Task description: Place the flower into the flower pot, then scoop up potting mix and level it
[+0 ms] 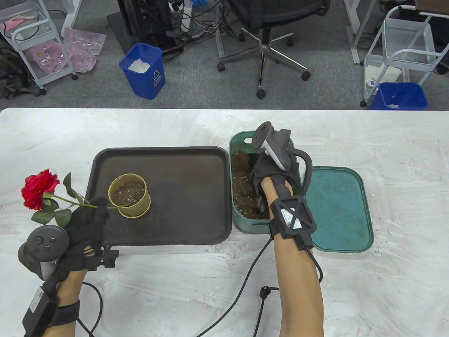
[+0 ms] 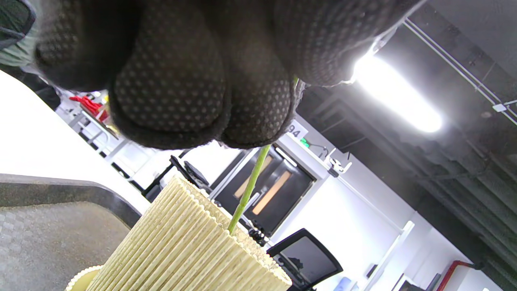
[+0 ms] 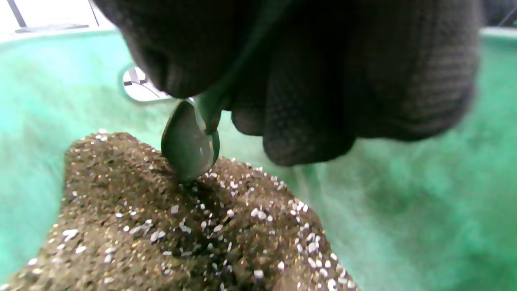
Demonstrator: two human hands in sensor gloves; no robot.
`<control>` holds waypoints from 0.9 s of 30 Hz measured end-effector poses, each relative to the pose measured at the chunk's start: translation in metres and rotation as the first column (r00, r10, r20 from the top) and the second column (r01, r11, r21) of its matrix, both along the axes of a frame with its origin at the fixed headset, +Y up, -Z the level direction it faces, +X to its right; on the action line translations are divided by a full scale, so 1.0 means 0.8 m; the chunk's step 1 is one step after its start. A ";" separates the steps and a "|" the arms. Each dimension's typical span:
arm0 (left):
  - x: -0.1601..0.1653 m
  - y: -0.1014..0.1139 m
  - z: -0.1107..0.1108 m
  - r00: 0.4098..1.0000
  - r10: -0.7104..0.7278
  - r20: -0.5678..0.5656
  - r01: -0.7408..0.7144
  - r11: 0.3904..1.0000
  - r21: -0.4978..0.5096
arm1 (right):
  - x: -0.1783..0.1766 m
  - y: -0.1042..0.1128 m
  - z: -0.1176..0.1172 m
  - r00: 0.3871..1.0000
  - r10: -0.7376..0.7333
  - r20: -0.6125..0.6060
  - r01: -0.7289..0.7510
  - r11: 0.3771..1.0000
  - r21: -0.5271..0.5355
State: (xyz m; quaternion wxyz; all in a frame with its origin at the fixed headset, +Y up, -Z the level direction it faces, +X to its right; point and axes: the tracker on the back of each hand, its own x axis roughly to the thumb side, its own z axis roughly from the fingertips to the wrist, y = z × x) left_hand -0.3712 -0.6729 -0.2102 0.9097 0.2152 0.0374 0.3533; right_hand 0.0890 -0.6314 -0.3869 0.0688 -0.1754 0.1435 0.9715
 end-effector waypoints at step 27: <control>0.001 0.000 -0.002 1.000 0.003 0.009 -0.003 1.000 0.000 | 0.049 -0.027 0.023 0.703 -0.665 0.254 0.708 0.687 -0.160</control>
